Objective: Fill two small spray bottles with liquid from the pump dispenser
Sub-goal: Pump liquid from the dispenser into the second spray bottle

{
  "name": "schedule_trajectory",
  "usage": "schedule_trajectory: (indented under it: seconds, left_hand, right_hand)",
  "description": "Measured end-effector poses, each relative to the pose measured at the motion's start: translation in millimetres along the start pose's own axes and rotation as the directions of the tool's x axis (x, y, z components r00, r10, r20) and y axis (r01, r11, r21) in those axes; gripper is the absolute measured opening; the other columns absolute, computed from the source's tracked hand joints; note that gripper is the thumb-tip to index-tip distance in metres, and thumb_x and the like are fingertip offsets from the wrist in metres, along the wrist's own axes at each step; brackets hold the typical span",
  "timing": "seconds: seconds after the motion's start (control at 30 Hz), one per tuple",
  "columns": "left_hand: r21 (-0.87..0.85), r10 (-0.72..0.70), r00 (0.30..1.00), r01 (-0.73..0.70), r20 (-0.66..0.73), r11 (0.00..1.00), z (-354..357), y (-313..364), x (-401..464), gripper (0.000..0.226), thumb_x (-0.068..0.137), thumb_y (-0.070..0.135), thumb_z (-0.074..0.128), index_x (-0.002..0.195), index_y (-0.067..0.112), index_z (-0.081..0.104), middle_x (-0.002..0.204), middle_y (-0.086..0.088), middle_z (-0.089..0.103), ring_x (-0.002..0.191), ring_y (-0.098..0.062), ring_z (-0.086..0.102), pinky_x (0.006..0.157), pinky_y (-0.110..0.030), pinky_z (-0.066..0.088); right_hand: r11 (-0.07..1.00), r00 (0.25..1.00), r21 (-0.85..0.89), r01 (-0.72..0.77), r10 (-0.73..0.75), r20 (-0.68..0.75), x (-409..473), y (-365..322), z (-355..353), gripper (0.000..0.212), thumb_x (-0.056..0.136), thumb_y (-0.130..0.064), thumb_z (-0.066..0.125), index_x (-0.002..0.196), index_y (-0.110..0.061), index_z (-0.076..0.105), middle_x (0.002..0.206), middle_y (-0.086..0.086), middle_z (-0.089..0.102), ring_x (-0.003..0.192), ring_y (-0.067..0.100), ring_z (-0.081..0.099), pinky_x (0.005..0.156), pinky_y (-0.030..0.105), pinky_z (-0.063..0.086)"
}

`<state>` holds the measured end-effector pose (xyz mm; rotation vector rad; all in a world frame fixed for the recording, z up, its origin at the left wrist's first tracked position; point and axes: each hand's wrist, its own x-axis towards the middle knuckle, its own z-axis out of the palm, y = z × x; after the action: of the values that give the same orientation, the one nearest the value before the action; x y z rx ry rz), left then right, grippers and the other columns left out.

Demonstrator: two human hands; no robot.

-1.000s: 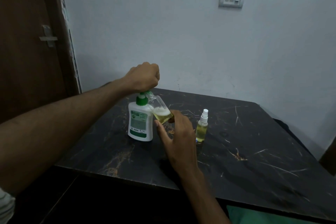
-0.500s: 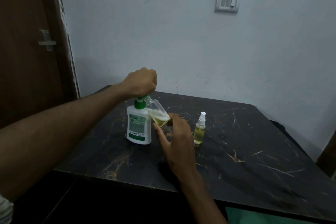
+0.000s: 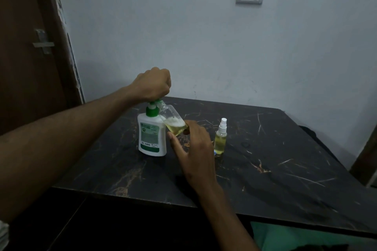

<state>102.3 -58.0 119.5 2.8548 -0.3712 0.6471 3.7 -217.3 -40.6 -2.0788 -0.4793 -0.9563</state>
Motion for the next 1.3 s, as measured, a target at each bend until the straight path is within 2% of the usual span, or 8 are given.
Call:
schedule_trajectory:
  seconds: [0.07,0.17,0.47,0.6,1.0,1.13,1.2,1.3]
  left_hand:
    - [-0.019,-0.018,1.000,0.018,-0.001,1.000,0.6,-1.5,-0.5,0.019,0.084,0.007,0.056,0.072,0.021,0.057,0.088,-0.005,0.068,0.078,-0.027,0.065,0.074,-0.045,0.058]
    - [-0.013,-0.019,1.000,0.019,0.013,1.000,2.3,-1.5,-2.3,0.012,0.086,0.008,0.057,0.082,0.017,0.063,0.096,-0.009,0.071,0.082,-0.029,0.067,0.080,-0.049,0.060]
    - [0.000,-0.012,1.000,0.012,-0.011,1.000,-1.7,1.6,-3.2,0.011,0.088,0.007,0.056,0.088,0.014,0.064,0.095,-0.008,0.069,0.083,-0.029,0.066,0.077,-0.045,0.057]
    - [0.000,-0.009,1.000,0.009,-0.018,1.000,-0.1,2.7,-5.6,0.011,0.090,0.007,0.055,0.089,0.015,0.062,0.094,-0.007,0.067,0.083,-0.028,0.064,0.075,-0.042,0.054]
    - [0.035,0.026,1.000,-0.026,-0.006,0.999,-4.3,5.4,-5.6,0.015,0.084,0.006,0.053,0.075,0.018,0.054,0.095,-0.007,0.068,0.080,-0.028,0.063,0.071,-0.041,0.050]
    - [0.007,0.018,0.999,-0.018,-0.028,1.000,-0.8,5.3,-5.4,0.012,0.087,0.005,0.053,0.091,0.011,0.064,0.095,-0.005,0.067,0.082,-0.026,0.063,0.071,-0.040,0.050]
    - [-0.002,0.020,1.000,-0.020,-0.012,1.000,1.3,4.4,-7.1,0.012,0.086,0.004,0.053,0.086,0.012,0.063,0.092,-0.006,0.068,0.078,-0.025,0.064,0.070,-0.041,0.055]
    - [0.016,0.029,1.000,-0.029,-0.009,0.999,-2.1,6.2,-7.1,0.020,0.079,0.002,0.052,0.066,0.017,0.051,0.080,-0.006,0.064,0.066,-0.021,0.058,0.063,-0.039,0.050]
  right_hand:
    - [1.000,1.000,0.002,0.001,-0.001,0.001,0.3,0.0,0.2,0.037,0.100,-0.050,0.062,0.121,-0.020,0.062,0.107,-0.005,0.064,0.096,0.007,0.053,0.082,0.023,0.046]
    - [1.000,1.000,-0.002,0.005,-0.005,0.002,-0.5,0.1,0.5,0.037,0.100,-0.049,0.063,0.121,-0.019,0.062,0.107,-0.004,0.065,0.096,0.007,0.053,0.082,0.023,0.047]
    - [1.000,1.000,0.008,0.001,-0.001,-0.003,0.5,0.8,0.9,0.036,0.100,-0.050,0.062,0.122,-0.021,0.061,0.109,-0.006,0.063,0.096,0.002,0.050,0.083,0.020,0.045]
    - [1.000,1.000,0.015,0.012,-0.012,-0.022,-0.3,1.5,0.5,0.035,0.100,-0.048,0.064,0.122,-0.021,0.061,0.107,-0.007,0.063,0.095,0.004,0.052,0.082,0.025,0.048]
    - [1.000,1.000,0.013,0.013,-0.012,-0.024,-0.3,2.2,-0.3,0.040,0.098,-0.050,0.061,0.124,-0.020,0.061,0.109,-0.005,0.063,0.097,0.006,0.054,0.084,0.023,0.049]
    - [1.000,0.999,0.011,0.012,-0.012,-0.030,0.8,3.1,0.4,0.042,0.098,-0.050,0.060,0.124,-0.017,0.062,0.109,-0.003,0.065,0.097,0.008,0.055,0.084,0.021,0.046]
    - [1.000,1.000,0.010,0.016,-0.015,-0.023,0.5,3.7,0.2,0.040,0.099,-0.050,0.061,0.123,-0.018,0.062,0.108,-0.004,0.064,0.097,0.007,0.055,0.084,0.021,0.045]
    - [1.000,1.000,0.016,0.022,-0.022,-0.020,-0.3,4.9,0.0,0.036,0.099,-0.049,0.062,0.122,-0.020,0.062,0.107,-0.007,0.062,0.096,0.007,0.054,0.083,0.024,0.047]
